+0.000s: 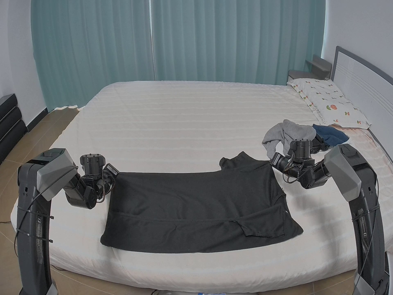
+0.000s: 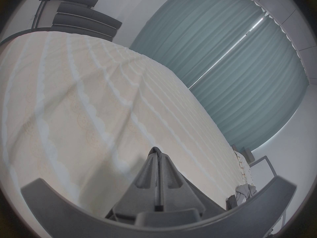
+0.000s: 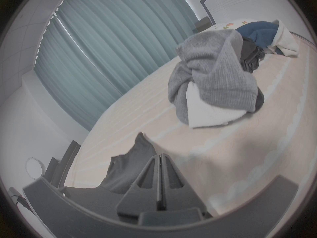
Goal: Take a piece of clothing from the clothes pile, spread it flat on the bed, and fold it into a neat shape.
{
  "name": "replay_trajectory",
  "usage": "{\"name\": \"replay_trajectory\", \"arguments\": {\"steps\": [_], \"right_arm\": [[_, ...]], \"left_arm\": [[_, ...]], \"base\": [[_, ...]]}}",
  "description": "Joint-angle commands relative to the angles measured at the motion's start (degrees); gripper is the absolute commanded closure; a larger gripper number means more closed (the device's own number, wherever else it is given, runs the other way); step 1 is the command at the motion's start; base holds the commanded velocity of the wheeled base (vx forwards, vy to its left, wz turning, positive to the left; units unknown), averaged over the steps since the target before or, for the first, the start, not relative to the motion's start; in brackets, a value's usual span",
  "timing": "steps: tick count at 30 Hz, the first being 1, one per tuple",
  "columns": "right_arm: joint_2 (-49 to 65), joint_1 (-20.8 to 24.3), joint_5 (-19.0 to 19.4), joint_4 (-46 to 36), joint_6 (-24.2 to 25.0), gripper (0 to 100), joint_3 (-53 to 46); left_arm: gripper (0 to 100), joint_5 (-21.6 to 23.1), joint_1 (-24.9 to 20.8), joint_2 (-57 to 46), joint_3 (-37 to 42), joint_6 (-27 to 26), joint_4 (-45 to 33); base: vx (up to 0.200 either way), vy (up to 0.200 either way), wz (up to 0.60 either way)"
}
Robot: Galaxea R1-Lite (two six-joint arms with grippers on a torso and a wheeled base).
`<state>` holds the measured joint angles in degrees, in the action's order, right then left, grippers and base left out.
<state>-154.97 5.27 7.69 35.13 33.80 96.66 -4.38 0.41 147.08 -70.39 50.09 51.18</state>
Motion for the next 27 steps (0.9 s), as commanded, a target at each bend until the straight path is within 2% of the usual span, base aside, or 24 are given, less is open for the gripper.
{"name": "replay_trajectory", "arguments": {"steps": [1, 14, 24, 27], "right_arm": [[2.1, -0.9, 0.3, 1.7, 0.5, 100, -1.6], [1.9, -0.6, 0.3, 6.3, 0.6, 100, -1.6], [3.2, -0.8, 0.3, 6.4, 0.3, 100, -4.7], [4.8, -1.0, 0.7, 6.4, 0.0, 100, -7.5]], "left_arm": [[100, -0.3, 0.7, -0.7, 0.2, -0.1, 0.1], [100, -0.4, 1.4, -1.4, 0.8, -0.2, 1.9], [100, -0.4, 1.4, -1.6, 1.4, -0.6, 1.9], [100, -0.3, 1.4, -2.3, 3.5, -4.0, 2.2]], "base": [[0.0, 0.0, 0.0], [0.0, 0.0, 0.0], [0.0, 0.0, 0.0], [0.0, 0.0, 0.0]]}}
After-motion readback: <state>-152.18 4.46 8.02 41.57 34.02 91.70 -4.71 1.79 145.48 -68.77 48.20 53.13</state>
